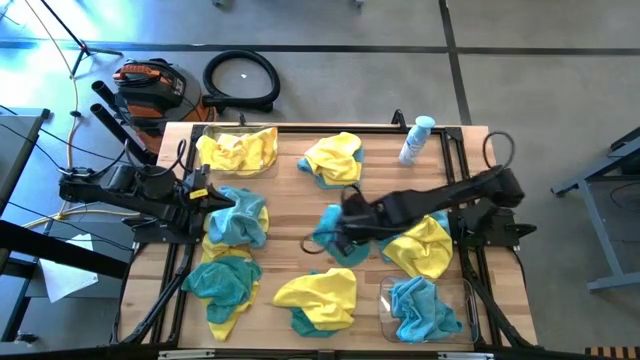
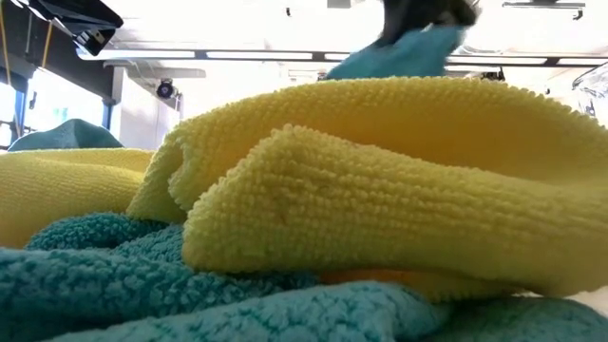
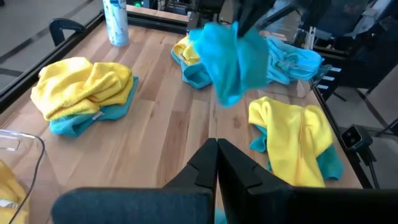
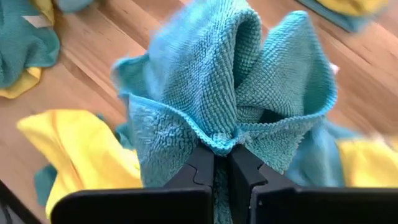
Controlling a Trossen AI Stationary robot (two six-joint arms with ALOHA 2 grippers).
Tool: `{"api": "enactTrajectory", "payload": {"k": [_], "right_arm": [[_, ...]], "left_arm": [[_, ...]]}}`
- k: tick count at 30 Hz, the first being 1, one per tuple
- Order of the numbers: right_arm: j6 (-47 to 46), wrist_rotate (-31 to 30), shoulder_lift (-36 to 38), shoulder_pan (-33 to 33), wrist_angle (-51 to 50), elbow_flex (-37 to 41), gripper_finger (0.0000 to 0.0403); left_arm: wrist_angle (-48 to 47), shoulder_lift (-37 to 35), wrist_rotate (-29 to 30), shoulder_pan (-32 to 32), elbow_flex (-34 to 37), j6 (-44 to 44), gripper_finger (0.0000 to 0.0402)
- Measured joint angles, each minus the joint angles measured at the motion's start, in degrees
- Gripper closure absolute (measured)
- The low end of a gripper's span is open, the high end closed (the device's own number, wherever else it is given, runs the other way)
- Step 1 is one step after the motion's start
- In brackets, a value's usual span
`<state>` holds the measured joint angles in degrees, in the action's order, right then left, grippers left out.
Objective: Sort microfiber towel by color & place in baskets
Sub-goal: Put the blue towel into the bottom transparent bin
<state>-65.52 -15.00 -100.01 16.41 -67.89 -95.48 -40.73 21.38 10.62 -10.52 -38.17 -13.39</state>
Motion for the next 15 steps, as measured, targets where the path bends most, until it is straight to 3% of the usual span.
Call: {"api": "enactTrajectory", "payload": {"k": [9,15], "right_arm": [[-18.9,-1.2,5.8,13.1,-10.9,-0.1,0.04],[-33.0,5.1,5.6,23.0,-16.3,-0.1,0.04]], "left_arm": [[0.0,0.0,0.2,0.0,0.0,-2.5,0.0401],[0.0,0.0,0.2,0.0,0.0,-3.0,0.0401]]}}
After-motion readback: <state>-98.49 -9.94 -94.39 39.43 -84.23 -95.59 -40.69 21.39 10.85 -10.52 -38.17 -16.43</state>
